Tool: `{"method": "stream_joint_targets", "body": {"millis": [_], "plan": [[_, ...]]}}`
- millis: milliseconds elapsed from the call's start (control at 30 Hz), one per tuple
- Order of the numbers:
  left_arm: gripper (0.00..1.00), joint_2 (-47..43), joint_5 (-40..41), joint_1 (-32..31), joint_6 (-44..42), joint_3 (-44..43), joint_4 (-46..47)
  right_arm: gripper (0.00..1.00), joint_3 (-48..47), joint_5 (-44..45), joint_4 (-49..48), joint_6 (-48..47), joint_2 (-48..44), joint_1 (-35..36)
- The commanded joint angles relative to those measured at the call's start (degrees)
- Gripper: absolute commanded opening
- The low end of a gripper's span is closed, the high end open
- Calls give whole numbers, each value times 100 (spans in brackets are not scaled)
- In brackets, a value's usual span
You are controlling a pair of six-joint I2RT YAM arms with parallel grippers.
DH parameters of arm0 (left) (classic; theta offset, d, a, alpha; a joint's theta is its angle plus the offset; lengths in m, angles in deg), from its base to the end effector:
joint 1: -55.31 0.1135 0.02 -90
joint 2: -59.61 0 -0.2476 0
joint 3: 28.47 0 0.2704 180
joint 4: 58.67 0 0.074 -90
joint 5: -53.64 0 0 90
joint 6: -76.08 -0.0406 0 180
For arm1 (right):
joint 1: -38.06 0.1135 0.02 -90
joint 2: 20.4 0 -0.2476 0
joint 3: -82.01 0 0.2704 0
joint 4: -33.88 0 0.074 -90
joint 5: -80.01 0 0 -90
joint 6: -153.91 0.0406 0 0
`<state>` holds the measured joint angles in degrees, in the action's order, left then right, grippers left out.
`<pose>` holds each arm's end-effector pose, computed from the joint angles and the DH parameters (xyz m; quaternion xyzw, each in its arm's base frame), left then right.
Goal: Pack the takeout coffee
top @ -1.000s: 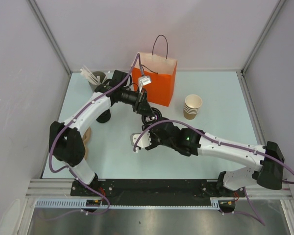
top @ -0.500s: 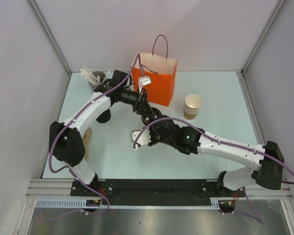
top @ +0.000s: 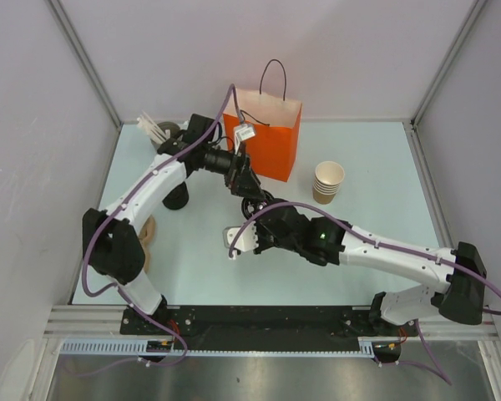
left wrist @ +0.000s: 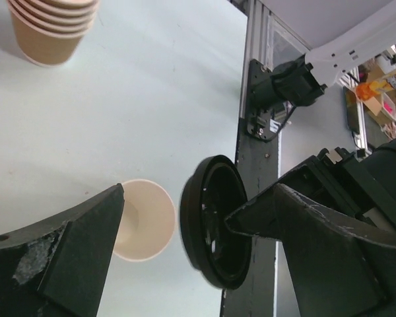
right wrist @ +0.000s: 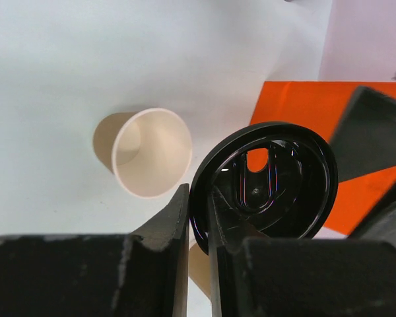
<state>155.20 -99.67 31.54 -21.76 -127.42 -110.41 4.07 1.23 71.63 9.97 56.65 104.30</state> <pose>0.3289 -0.1845 0.3068 0.3961 0.7148 -0.5277 0.2315 0.1386 0.2951 0.2907 -0.7497 0.4817 -0.0392 0.4520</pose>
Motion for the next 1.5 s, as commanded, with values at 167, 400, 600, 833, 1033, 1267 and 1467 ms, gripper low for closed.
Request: {"method": "stream_joint_targets", "body": {"millis": [167, 400, 600, 833, 1033, 1267, 1467], "plan": [[100, -708, -165, 794, -726, -1028, -711, 9, -755, -2008, 890, 1102, -683, -418], [99, -1191, -59, 821, -2921, -722, -1503, 7, -1327, -4721, 1488, 1824, -938, -1525], [99, -1543, -909, 812, -4267, 296, -1470, 7, -1906, -7619, 1691, 2518, -912, -3062], [99, -1649, -2501, 655, -5876, 887, -1882, 8, -1838, -9787, 523, 4275, -833, -4206], [99, -1623, -2817, 443, -6370, 975, -1996, 9, -1574, -10324, -49, 4910, -850, -4224], [99, -912, -3548, 277, -8701, 212, -4348, 9, -1337, -10553, -207, 4954, -745, -4180], [99, -454, -3557, -276, -8507, -62, -4458, 9, -1257, -10571, -225, 4910, -683, -4040]]}}
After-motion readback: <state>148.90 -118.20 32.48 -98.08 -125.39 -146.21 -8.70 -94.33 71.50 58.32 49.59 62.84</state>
